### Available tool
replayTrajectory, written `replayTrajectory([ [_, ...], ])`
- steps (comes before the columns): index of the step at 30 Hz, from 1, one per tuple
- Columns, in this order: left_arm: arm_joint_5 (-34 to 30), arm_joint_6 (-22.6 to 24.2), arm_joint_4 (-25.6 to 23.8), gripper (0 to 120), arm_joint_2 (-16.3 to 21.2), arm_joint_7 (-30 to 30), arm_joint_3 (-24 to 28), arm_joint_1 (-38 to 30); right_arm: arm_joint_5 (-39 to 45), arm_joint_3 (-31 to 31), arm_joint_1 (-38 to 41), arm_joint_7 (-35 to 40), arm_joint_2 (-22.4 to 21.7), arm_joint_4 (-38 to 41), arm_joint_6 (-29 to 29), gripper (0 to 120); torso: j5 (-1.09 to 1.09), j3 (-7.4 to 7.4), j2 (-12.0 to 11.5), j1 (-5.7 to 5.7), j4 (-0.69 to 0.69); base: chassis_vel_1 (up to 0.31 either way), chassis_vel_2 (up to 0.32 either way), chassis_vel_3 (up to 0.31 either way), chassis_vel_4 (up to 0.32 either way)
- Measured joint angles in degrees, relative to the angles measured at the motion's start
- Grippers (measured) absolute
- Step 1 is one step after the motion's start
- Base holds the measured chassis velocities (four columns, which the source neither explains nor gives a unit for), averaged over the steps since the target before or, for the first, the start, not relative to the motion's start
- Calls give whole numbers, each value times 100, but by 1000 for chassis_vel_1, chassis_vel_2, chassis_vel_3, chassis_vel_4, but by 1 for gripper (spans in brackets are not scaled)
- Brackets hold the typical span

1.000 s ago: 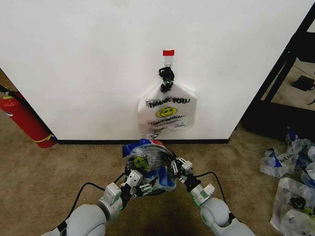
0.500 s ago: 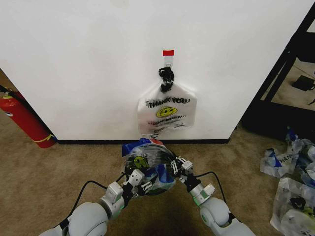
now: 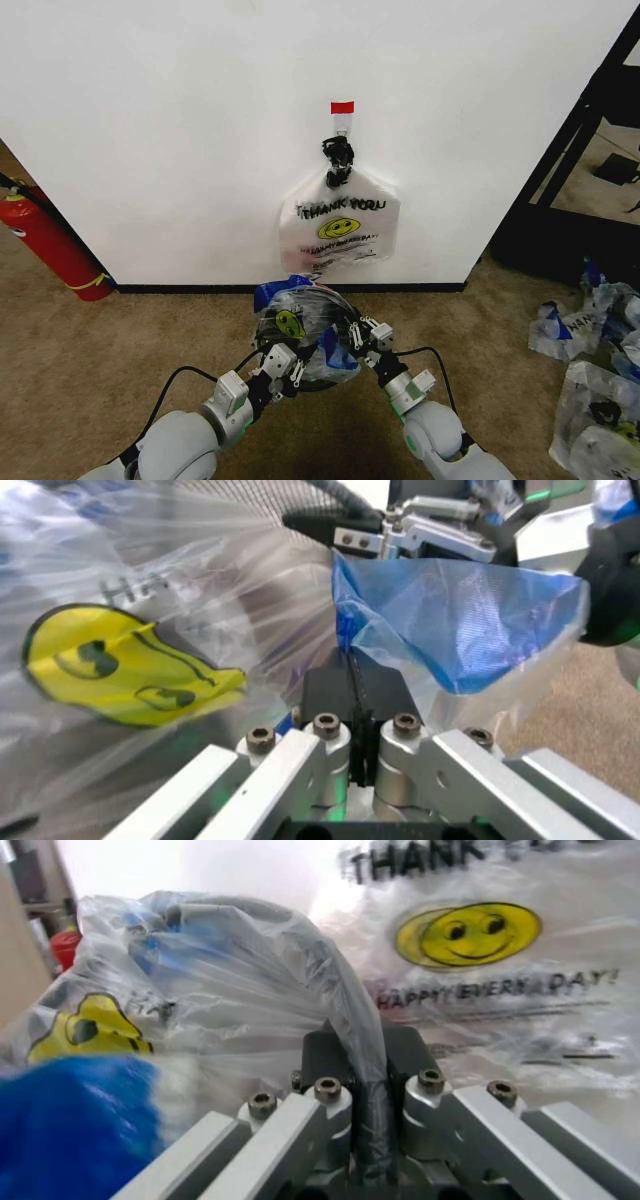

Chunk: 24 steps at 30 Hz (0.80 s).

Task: Pick up the garbage bag from the wall and place it over the trash bin.

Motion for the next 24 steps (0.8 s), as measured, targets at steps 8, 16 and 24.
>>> replayTrajectory([
  [8, 313, -981, 94, 0, 414, 892, -431, 420, 461, -119, -30, 984, 9, 536, -687, 1, 0, 0, 0, 0, 1, 0, 0, 0, 0],
  [16, 819, -1438, 484, 0, 662, 1612, -603, 404, 1348, -84, -4, 1541, -60, 939, -1113, 1, 0, 0, 0, 0, 0, 0, 0, 0, 0],
  [24, 1528, -1586, 805, 0, 653, 1892, -681, 334, 1714, 15, -39, 1798, -165, 1005, -1271, 1, 1, 0, 0, 0, 0, 0, 0, 0, 0],
])
